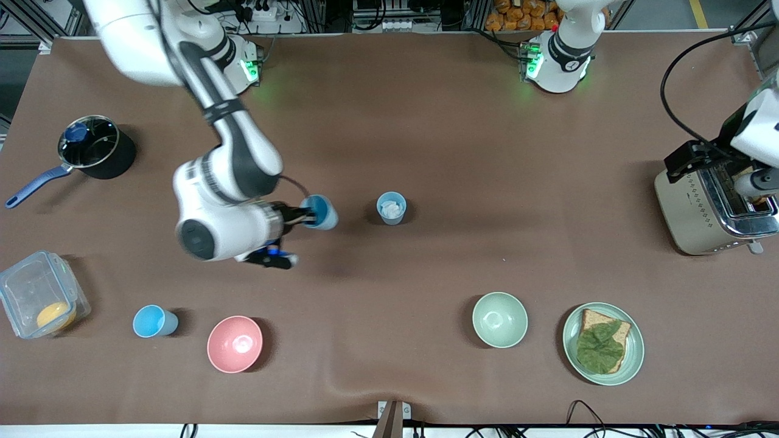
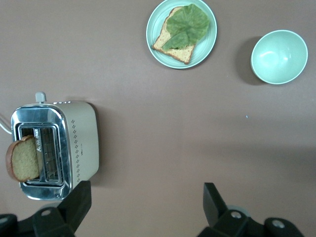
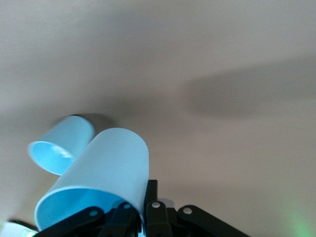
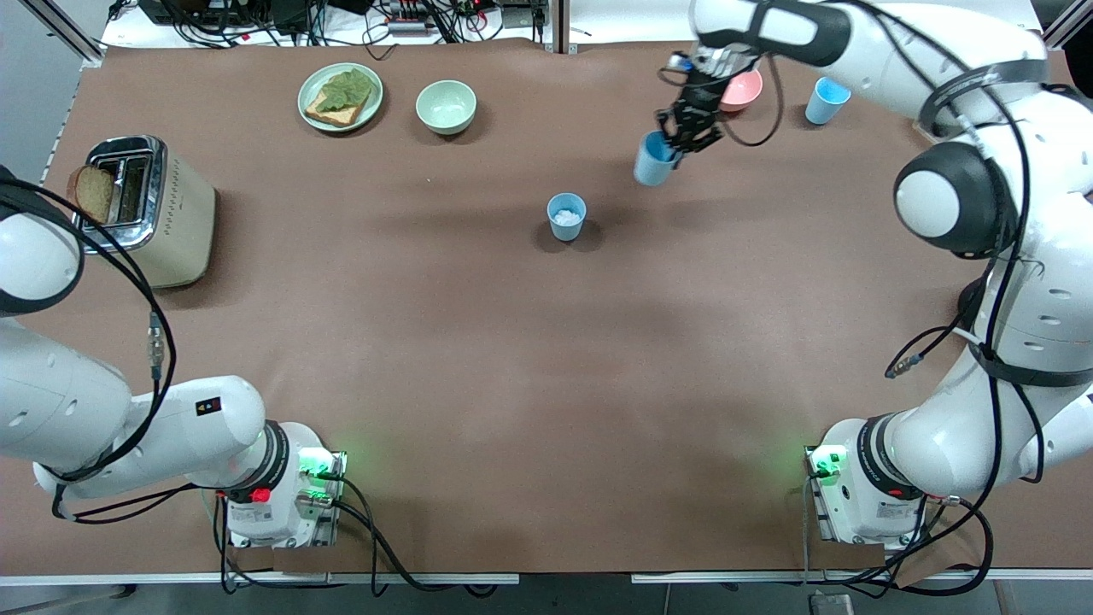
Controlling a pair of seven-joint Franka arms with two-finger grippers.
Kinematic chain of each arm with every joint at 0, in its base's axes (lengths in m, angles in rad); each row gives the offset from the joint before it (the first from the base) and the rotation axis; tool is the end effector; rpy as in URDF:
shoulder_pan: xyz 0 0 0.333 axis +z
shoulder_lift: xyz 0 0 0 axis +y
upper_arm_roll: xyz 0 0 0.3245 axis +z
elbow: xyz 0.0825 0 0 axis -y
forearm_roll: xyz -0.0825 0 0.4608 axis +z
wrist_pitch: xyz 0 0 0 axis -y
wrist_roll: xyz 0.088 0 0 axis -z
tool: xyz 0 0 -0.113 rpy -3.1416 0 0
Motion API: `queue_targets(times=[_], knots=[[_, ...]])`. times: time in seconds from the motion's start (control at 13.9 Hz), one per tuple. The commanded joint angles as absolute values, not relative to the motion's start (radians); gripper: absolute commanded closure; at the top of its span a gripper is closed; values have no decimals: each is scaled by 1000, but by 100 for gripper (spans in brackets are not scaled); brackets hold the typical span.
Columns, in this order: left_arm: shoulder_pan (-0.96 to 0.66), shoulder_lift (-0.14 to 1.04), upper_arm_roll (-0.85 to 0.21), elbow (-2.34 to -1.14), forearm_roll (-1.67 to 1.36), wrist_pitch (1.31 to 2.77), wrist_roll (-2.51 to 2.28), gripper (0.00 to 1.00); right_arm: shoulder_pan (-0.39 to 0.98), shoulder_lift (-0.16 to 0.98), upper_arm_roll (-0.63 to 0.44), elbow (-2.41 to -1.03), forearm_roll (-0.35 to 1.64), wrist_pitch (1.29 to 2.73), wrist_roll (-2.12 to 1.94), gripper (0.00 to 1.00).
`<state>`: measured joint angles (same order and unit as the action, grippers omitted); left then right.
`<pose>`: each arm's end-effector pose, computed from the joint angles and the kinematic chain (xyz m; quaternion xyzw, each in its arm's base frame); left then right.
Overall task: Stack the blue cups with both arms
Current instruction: 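Lower the blue cup into the tissue cup with the right gripper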
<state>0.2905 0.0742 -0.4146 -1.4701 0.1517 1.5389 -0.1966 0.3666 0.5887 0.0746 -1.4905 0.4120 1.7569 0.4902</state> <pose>0.6486 -0.0535 0.6364 -0.9974 -0.0391 -0.0101 0.0600 0.6591 0.3454 0.2793 -0.9596 0.0958 0.2356 0.1203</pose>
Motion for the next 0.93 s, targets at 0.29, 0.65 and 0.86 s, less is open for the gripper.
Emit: queue_targets(times=[0.29, 0.65, 0.86], knots=[[74, 12, -137, -1443, 52, 1491, -95, 0, 514, 610, 63, -1448, 495, 1833, 687, 100], [52, 11, -100, -1443, 31, 1460, -57, 0, 584, 646, 61, -1448, 489, 1926, 707, 100], [57, 11, -100, -1443, 25, 1462, -52, 0, 589, 658, 61, -1450, 485, 1934, 710, 100]])
